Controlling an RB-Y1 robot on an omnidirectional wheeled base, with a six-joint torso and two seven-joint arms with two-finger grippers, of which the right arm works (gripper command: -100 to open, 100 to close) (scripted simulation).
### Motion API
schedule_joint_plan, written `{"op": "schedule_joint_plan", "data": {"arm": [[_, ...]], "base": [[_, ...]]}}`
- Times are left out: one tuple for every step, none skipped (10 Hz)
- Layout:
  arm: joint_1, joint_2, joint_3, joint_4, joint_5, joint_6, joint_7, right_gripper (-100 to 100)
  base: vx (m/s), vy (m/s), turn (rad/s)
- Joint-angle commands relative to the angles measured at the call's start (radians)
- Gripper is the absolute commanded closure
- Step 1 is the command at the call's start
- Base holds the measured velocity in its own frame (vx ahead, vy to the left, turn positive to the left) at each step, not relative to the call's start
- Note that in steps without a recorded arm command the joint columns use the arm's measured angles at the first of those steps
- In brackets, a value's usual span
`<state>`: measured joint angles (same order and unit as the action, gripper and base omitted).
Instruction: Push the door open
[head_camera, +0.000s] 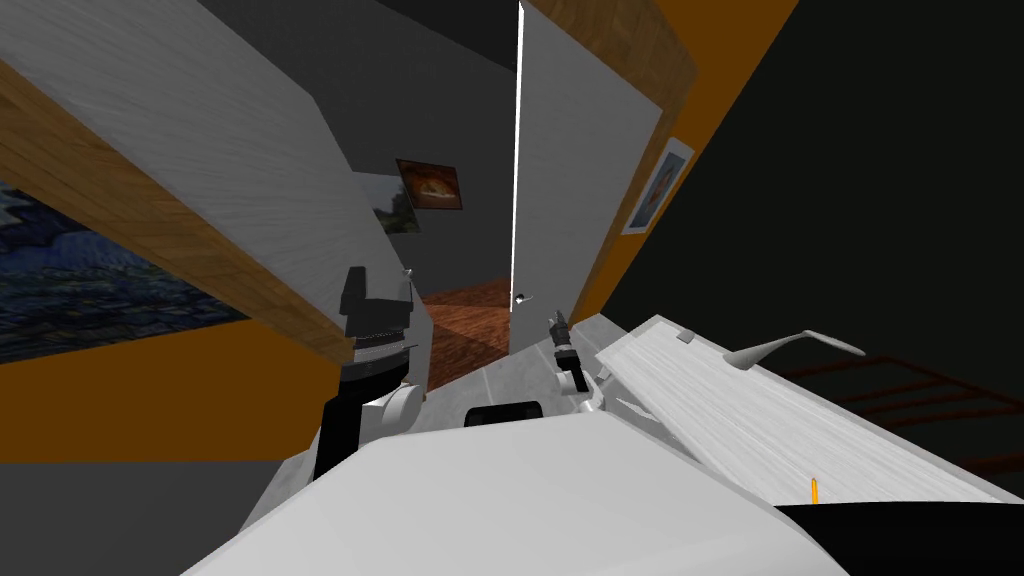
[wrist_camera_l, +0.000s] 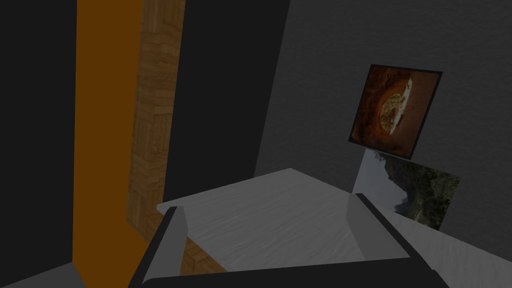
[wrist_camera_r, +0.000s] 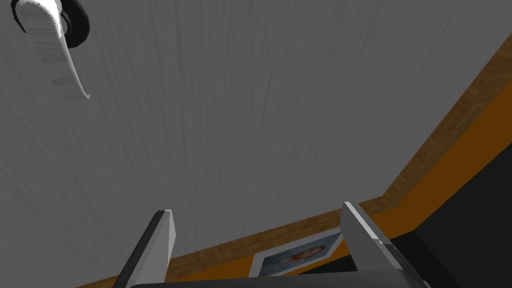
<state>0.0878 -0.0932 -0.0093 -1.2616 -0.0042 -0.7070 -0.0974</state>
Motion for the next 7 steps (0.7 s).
{"op": "schedule_joint_plan", "data": {"arm": [[-0.007,-0.001,0.001,0.029,-0.002,-0.005,0.001,-100],[-0.025,-0.003,0.004,0.061,-0.007,-0.012,0.003,-100],[-0.025,-0.003,0.004,0.073,-0.007,-0.012,0.003,-100],[-0.043,-0.005,0.006,0.106,-0.012,-0.019,0.005,-100],[-0.043,-0.005,0.006,0.118,-0.012,-0.019,0.005,-100],[-0.06,-0.007,0.009,0.156,-0.017,-0.025,0.007,-100],[-0.077,-0.008,0.011,0.186,-0.022,-0.032,0.009,-100]], "base": [[0.026,-0.057,0.072],[0.024,-0.055,0.133],[0.019,-0.046,0.069],[0.02,-0.053,0.128],[0.019,-0.048,0.075],[0.027,-0.054,0.147],[0.038,-0.074,0.23]]}}
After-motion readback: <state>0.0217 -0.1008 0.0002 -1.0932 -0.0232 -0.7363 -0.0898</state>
